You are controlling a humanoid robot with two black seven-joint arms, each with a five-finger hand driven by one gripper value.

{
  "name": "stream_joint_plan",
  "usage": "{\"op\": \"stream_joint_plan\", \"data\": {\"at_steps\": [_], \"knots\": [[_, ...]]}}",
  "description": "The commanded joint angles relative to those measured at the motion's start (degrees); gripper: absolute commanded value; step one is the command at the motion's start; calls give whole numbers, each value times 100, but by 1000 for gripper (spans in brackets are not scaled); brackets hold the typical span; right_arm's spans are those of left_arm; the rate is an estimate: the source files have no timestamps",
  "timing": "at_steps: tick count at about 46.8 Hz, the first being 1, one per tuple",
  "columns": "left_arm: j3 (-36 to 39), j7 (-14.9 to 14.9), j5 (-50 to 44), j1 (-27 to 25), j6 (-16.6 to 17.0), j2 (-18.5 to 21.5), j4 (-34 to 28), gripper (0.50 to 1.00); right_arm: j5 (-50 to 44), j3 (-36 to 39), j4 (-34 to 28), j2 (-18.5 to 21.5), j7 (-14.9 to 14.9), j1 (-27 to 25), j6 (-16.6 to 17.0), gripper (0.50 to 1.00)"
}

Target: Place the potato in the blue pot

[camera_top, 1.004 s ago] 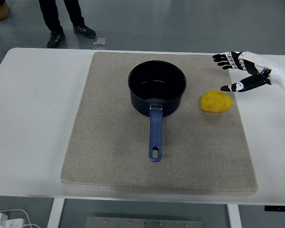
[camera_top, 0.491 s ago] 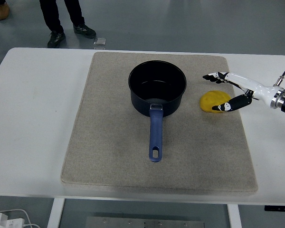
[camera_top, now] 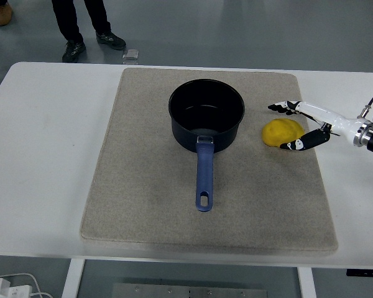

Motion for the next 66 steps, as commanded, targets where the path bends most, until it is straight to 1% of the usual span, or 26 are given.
{"op": "stream_joint_plan", "data": {"at_steps": [1,3,6,7,8,11,17,22,29,63,66], "knots": [[0,0,0,2,0,0,0,1000,-2,-4,-15,44,0,5,2,838],[0,0,0,-7,0,0,0,1000,-2,-4,-33,88,0,5,2,811],[0,0,0,2,0,0,0,1000,-2,-12,-85,123,0,5,2,740],[0,0,0,2,0,0,0,1000,-2,-12,-94,124,0,5,2,707],[0,0,0,2,0,0,0,1000,-10,-12,-94,124,0,-3,2,662],[0,0,0,2,0,0,0,1000,-10,-100,-121,124,9,14,11,500],[0,0,0,2,0,0,0,1000,-37,-337,-199,141,9,58,2,500],[0,0,0,2,0,0,0,1000,-37,-355,-428,282,9,67,2,500],[0,0,0,-7,0,0,0,1000,-28,-338,-534,291,9,67,2,500],[0,0,0,2,0,0,0,1000,60,-267,-534,291,-8,93,90,500],[0,0,0,2,0,0,0,1000,77,-276,-534,291,-8,155,116,500]]}}
